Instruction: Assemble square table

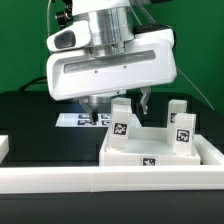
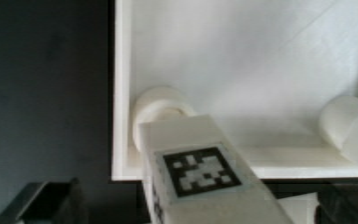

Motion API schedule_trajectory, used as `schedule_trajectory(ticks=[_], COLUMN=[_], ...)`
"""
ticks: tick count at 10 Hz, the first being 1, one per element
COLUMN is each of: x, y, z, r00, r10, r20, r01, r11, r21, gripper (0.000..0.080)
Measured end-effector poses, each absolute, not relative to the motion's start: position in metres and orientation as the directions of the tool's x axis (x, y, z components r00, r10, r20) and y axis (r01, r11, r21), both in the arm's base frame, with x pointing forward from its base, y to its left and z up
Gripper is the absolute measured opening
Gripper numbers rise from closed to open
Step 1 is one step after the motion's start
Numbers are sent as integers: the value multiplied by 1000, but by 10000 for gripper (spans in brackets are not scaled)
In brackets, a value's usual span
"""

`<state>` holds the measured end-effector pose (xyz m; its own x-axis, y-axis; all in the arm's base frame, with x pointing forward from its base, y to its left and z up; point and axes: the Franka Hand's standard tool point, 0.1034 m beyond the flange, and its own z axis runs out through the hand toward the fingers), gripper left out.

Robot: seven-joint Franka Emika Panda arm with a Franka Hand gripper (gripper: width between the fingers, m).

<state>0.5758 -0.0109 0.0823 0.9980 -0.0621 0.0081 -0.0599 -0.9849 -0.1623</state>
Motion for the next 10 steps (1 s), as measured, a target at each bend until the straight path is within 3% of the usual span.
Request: schedule_trajectory(ticks=[2,3,9,10], x=[580,582,585,585], y=[-22,-19,-16,-17], z=[81,81,82,82], r00=[1000,1000,999,999], r10=[9,28,38,50], r20=[-2,0,6,6], r01=[9,28,38,50], r11=[-997,-998,-997,-997], r21=[-82,-64,-66,-67], gripper=[649,649,649,531])
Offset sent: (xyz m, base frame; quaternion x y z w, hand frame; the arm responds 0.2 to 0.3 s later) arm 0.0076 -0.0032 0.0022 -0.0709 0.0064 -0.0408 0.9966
